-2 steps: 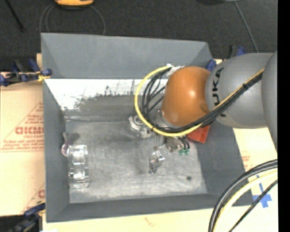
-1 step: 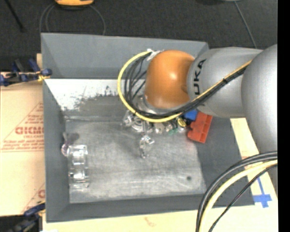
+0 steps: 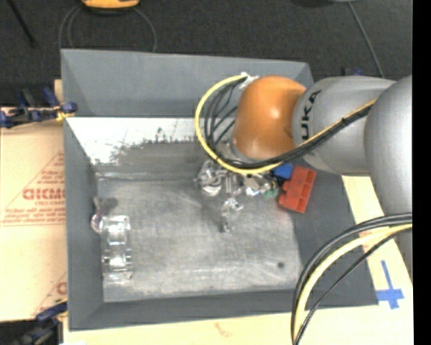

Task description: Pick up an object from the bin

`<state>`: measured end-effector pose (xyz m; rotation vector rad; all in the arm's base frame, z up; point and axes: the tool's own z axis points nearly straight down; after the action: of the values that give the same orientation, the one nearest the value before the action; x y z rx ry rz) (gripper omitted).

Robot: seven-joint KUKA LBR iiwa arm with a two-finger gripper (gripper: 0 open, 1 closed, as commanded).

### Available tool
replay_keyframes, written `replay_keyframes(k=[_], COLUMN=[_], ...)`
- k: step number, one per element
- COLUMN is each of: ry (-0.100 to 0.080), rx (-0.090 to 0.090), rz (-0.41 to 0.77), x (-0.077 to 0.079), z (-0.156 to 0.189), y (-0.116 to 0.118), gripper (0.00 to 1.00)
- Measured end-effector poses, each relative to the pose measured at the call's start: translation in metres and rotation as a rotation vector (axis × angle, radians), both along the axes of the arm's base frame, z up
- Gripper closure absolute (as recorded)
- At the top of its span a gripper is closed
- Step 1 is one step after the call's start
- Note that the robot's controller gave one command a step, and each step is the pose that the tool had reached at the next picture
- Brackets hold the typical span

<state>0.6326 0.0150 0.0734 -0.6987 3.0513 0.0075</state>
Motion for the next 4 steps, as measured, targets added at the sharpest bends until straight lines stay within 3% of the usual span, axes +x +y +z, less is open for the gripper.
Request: replay_keyframes(k=[1,2,3,4], ry=[0.001,-0.004,-0.007,0.002], rx=[-0.006,-0.008,-0.001,-0.007], rz=[-0.162,-0.002,0.252,0.249], x=[0.009,0.021,0.026,0.024], z=[0.026,0.019,0.011,0.01], y=[-0.098,-0.122,-0.125,-0.129], gripper=[0.0,0.0,0.0,1.0])
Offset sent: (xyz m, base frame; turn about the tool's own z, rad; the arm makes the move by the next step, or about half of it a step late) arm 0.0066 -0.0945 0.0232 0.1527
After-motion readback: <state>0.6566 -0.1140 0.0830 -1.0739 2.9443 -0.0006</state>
